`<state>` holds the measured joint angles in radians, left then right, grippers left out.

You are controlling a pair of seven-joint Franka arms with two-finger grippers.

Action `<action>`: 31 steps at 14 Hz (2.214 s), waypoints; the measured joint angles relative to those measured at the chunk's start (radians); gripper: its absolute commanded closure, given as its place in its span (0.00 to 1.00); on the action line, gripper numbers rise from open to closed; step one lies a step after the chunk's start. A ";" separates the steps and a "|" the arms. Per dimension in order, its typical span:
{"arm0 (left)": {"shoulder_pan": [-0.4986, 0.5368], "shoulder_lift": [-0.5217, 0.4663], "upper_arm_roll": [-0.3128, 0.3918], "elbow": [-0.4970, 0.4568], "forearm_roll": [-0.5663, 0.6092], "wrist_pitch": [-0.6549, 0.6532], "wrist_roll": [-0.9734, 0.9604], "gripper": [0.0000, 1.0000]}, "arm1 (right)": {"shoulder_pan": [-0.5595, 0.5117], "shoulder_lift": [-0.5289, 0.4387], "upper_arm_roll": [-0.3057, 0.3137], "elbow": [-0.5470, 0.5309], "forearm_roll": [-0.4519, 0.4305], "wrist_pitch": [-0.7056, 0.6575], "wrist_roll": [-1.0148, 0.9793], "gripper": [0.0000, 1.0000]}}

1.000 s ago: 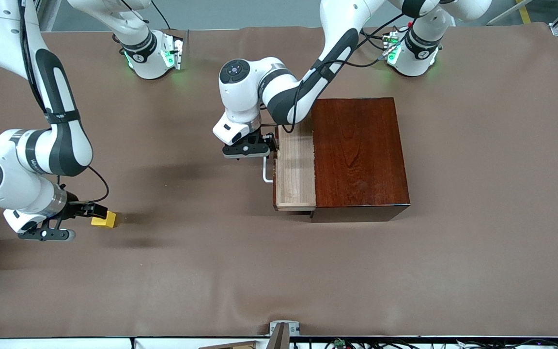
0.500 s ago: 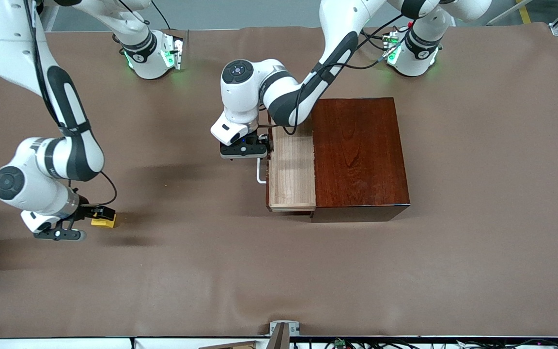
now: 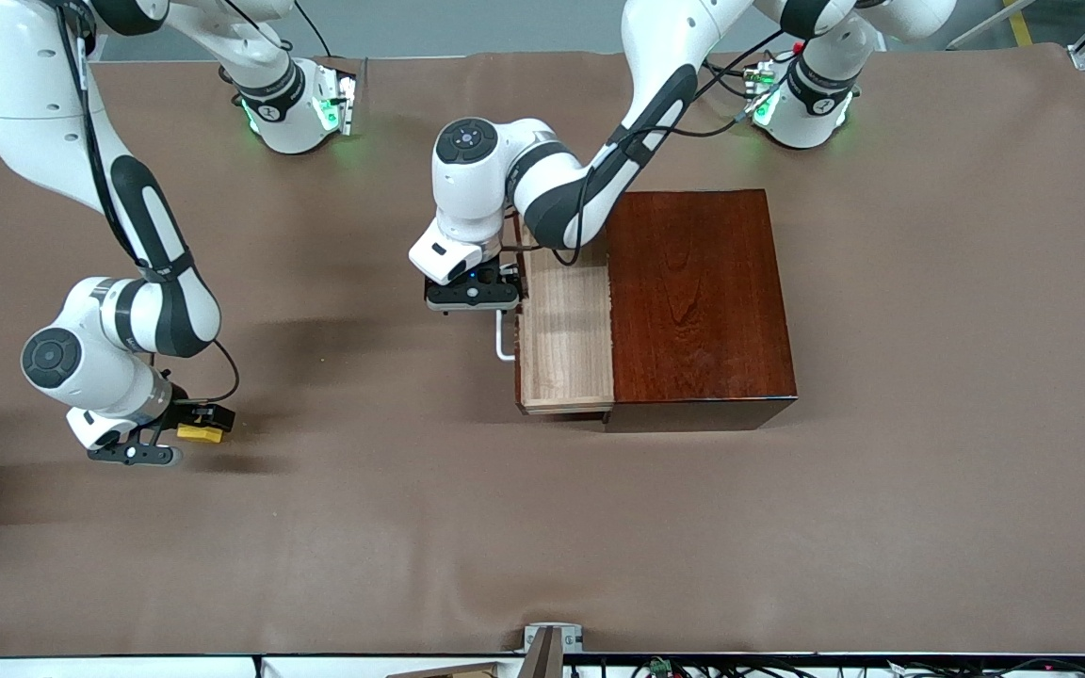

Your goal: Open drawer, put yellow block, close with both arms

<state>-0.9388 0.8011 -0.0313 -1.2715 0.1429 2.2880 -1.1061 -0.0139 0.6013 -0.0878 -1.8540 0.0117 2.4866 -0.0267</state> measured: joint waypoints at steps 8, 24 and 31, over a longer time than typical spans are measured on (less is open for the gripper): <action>0.000 0.000 0.000 0.001 0.000 0.000 0.000 0.00 | -0.004 0.013 0.001 0.000 0.000 -0.025 0.000 1.00; 0.067 -0.166 -0.003 0.099 -0.015 -0.265 -0.003 0.00 | 0.038 -0.077 0.014 0.188 0.000 -0.318 -0.209 1.00; 0.366 -0.437 0.003 0.091 -0.032 -0.658 0.261 0.00 | 0.107 -0.102 0.019 0.209 0.000 -0.348 -0.219 1.00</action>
<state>-0.5729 0.3643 -0.0279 -1.1802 0.1104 1.6299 -0.8456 0.0929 0.4995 -0.0684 -1.6445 0.0120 2.1386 -0.2453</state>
